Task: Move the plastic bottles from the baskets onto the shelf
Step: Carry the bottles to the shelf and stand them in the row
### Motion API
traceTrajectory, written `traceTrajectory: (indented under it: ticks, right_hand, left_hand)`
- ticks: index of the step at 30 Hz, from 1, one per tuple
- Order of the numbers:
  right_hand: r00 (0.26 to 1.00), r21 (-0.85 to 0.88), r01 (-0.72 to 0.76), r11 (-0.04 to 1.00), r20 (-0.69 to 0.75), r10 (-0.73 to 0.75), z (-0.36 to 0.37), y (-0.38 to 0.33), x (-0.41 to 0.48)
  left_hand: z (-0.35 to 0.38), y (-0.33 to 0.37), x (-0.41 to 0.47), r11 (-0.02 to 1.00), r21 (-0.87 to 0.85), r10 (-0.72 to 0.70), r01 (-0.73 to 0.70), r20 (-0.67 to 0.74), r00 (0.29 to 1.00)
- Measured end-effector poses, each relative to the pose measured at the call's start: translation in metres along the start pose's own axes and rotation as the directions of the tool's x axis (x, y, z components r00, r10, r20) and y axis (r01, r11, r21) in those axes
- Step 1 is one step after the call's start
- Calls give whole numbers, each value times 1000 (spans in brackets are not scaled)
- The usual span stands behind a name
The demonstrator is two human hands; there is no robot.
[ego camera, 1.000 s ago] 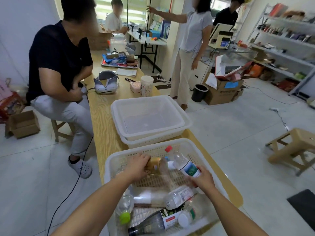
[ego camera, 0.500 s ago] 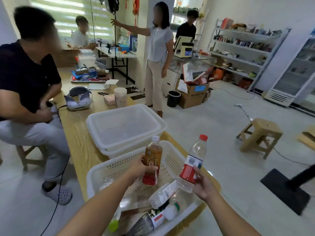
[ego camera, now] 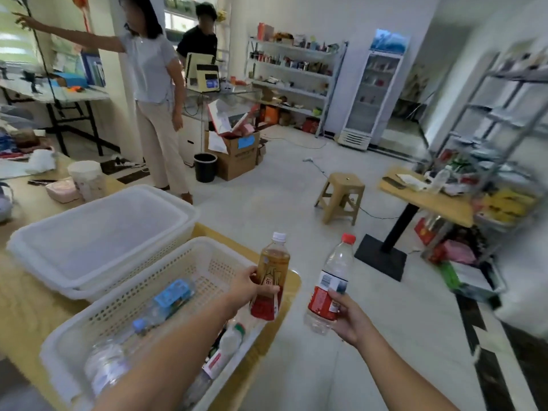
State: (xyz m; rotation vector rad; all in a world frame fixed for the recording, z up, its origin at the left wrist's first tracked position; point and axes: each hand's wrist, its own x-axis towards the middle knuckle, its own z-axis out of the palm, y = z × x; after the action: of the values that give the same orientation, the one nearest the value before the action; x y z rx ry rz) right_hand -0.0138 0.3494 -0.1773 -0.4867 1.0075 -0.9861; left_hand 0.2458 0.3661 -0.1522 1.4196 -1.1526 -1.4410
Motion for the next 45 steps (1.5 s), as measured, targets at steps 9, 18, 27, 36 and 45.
traceTrajectory:
  ticks: [9, 18, 27, 36, 45]
  right_hand:
    - [920, -55, 252, 966, -298, -257, -104, -29, -123]
    - [638, -72, 469, 880, -661, -394, -228, -7, -327]
    - [224, -180, 634, 752, -888, -401, -314, 67, -558]
    - [-98, -216, 674, 707, -974, -205, -343, 152, -748]
    - [-344, -304, 714, 631, -937, -62, -344, 223, -863]
  left_hand:
    - [140, 27, -18, 988, 117, 60, -96, 279, 958]
    - [319, 18, -133, 958, 177, 80, -227, 596, 799]
    - [480, -8, -303, 929, 112, 92, -353, 855, 511]
    - [606, -37, -449, 902, 44, 41, -429, 981, 189]
    - [684, -69, -571, 879, -18, 18, -476, 1000, -4]
